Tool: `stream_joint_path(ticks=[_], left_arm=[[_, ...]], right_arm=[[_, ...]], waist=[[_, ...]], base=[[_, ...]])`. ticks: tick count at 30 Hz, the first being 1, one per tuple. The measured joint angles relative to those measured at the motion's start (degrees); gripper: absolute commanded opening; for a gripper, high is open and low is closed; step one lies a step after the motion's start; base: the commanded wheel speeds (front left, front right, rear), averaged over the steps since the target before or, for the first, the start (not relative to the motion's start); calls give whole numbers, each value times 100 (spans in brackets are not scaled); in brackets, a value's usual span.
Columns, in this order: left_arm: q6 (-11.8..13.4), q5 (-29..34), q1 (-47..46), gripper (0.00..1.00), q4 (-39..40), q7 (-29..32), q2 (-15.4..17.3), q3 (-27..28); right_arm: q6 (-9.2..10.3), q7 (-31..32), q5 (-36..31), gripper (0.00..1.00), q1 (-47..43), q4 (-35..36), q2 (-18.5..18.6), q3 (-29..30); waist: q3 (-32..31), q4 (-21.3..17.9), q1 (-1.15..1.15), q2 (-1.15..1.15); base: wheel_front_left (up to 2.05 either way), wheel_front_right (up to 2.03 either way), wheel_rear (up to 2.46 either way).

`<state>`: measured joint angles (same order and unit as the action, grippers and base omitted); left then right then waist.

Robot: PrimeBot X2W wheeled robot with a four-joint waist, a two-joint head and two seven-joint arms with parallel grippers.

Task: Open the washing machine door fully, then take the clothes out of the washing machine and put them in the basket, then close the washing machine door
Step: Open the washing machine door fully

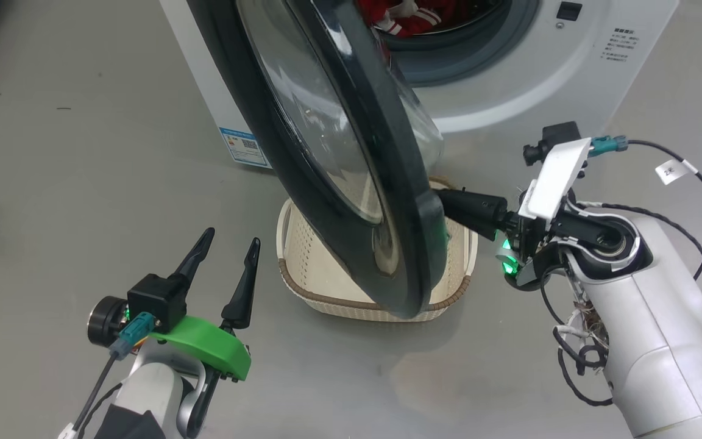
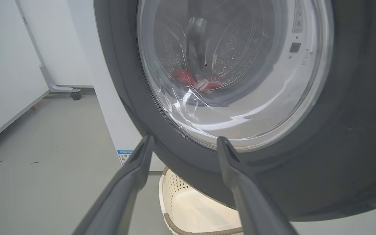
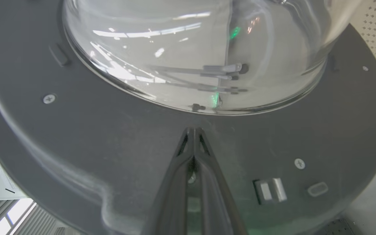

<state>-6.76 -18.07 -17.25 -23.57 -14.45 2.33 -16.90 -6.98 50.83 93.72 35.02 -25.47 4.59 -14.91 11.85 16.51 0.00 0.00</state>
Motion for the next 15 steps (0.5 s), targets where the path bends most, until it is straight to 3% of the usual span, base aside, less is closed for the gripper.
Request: stream_joint_path(ticks=[15], left_arm=[[102,-42,145,100,-100,1,-4,10]], right_arm=[[0,2,23,0,-545,326,-57,-505]], waist=[[-251,422,0,0]], base=[[0,0,0]])
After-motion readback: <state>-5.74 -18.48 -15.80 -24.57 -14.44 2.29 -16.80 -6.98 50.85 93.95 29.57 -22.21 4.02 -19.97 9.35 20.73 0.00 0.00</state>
